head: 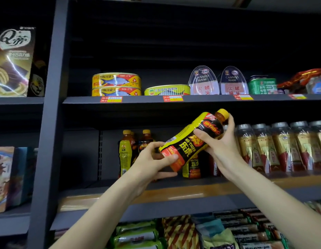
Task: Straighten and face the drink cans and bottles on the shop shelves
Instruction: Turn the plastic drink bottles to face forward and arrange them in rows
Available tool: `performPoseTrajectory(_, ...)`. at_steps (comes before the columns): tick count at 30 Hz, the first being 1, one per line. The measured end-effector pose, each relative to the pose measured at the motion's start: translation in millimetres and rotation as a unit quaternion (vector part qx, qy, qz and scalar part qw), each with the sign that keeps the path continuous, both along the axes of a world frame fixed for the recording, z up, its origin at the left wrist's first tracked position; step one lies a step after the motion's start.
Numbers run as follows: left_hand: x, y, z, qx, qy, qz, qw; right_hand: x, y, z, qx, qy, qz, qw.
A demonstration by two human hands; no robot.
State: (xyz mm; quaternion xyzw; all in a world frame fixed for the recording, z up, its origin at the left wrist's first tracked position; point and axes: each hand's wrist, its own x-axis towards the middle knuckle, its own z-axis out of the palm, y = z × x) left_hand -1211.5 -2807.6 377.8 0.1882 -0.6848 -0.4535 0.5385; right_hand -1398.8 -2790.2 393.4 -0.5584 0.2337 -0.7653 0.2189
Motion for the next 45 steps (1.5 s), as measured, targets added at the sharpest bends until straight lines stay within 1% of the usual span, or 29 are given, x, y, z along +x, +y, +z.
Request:
performPoseTrajectory(1,-0.6,-1.6,-0.9,-0.055,-0.001,0.049,0.997,-0.9,0.7,3.8,0.015,0.01,0.02,1.0)
performPoseTrajectory(3,0.6,-7.0,-1.2,-0.188,-0.048,0.173,0.966,-2.8,0.2,10.7,0.064,-0.004,0.085,0.994)
performPoseTrajectory(4,2.4,-11.3,-1.1,-0.23,-0.078,0.209,0.947,-4.0,-2.9,11.9,0.076,-0.021,0.102,0.992)
performPoseTrajectory(5,4.5,-15.4,-0.6,-0.249,-0.109,0.223,0.936,-4.1,-4.8,10.9,0.071,-0.031,0.094,0.993)
performPoseTrajectory(6,6.9,-19.9,-0.7,-0.256,-0.143,0.226,0.929,-3.6,-5.2,7.2,0.051,-0.024,0.06,0.997)
performPoseTrajectory(7,9.2,-24.5,-0.3,-0.258,-0.178,0.228,0.922,-3.1,-5.5,2.5,0.016,0.008,0.005,1.0)
performPoseTrajectory(8,10.8,-27.6,0.2,-0.257,-0.21,0.235,0.913,-2.9,-5.6,-2.6,-0.019,0.064,-0.063,0.996)
performPoseTrajectory(10,13.8,-32.9,2.1,-0.254,-0.226,0.252,0.906,-2.4,-5.5,-11.6,-0.066,0.18,-0.171,0.966)
performPoseTrajectory(11,15.2,-35.0,3.3,-0.253,-0.216,0.262,0.906,-3.2,-6.8,-15.3,-0.083,0.215,-0.193,0.954)
performPoseTrajectory(12,15.7,-35.9,4.6,-0.253,-0.208,0.271,0.905,-3.9,-8.6,-18.3,-0.096,0.232,-0.207,0.946)
performPoseTrajectory(14,15.6,-37.6,6.3,-0.26,-0.214,0.284,0.898,-5.0,-13.2,-21.4,-0.118,0.233,-0.217,0.941)
performPoseTrajectory(17,10.5,-39.5,5.3,-0.258,-0.225,0.26,0.903,-6.5,-17.4,-18.4,-0.122,0.22,-0.223,0.942)
performPoseTrajectory(18,8.6,-39.6,4.6,-0.25,-0.232,0.242,0.909,-7.1,-17.9,-16.1,-0.11,0.196,-0.212,0.951)
performPoseTrajectory(19,6.7,-38.4,3.6,-0.24,-0.241,0.22,0.914,-8.3,-17.4,-13.8,-0.09,0.151,-0.174,0.969)
performPoseTrajectory(20,4.6,-36.4,2.2,-0.231,-0.244,0.195,0.921,-9.1,-14.6,-11.2,-0.061,0.081,-0.103,0.99)
performPoseTrajectory(21,2.1,-33.7,0.5,-0.226,-0.231,0.167,0.931,-11.1,-13.6,-9.3,-0.026,0.007,-0.017,0.999)
performPoseTrajectory(22,-0.9,-29.9,-1.2,-0.227,-0.201,0.144,0.942,-12.8,-11.9,-8.1,0.008,-0.053,0.057,0.997)
performPoseTrajectory(23,-4.1,-26.8,-3.2,-0.239,-0.164,0.136,0.947,-14.6,-11.9,-7.3,0.039,-0.087,0.095,0.991)
performPoseTrajectory(26,-14.7,-19.3,-8.5,-0.306,-0.089,0.158,0.935,-15.4,-12.9,1.5,0.118,-0.097,0.103,0.983)
performPoseTrajectory(29,-18.7,-13.7,-7.4,-0.393,-0.113,0.199,0.891,-14.8,-8.6,14.7,0.218,-0.069,0.13,0.965)
performPoseTrajectory(31,-17.1,-8.8,-1.8,-0.412,-0.116,0.208,0.879,-17.2,-3.9,17.7,0.254,-0.084,0.171,0.948)
performPoseTrajectory(33,-14.2,-8.2,3.4,-0.413,-0.132,0.213,0.876,-18.8,-4.5,17.4,0.244,-0.107,0.175,0.948)
performPoseTrajectory(35,-9.2,-12.4,5.2,-0.394,-0.168,0.217,0.877,-19.6,-12.0,17.5,0.198,-0.109,0.113,0.968)
performPoseTrajectory(36,-5.0,-16.2,5.6,-0.385,-0.182,0.229,0.875,-18.7,-16.2,17.4,0.163,-0.095,0.058,0.98)
performPoseTrajectory(38,4.5,-24.1,6.1,-0.388,-0.205,0.281,0.853,-17.6,-24.8,14.8,0.089,-0.035,-0.084,0.992)
performPoseTrajectory(40,10.9,-31.3,5.7,-0.389,-0.232,0.319,0.833,-21.2,-34.2,10.7,0.031,0.052,-0.214,0.975)
performPoseTrajectory(41,12.2,-34.5,5.1,-0.388,-0.249,0.332,0.823,-23.5,-39.8,8.7,0.017,0.099,-0.252,0.962)
performPoseTrajectory(43,11.9,-41.9,2.2,-0.386,-0.289,0.351,0.803,-26.7,-52.1,3.2,0.042,0.195,-0.312,0.929)
performPoseTrajectory(45,11.1,-49.4,0.3,-0.374,-0.316,0.359,0.795,-27.6,-65.5,-2.0,0.094,0.282,-0.366,0.882)
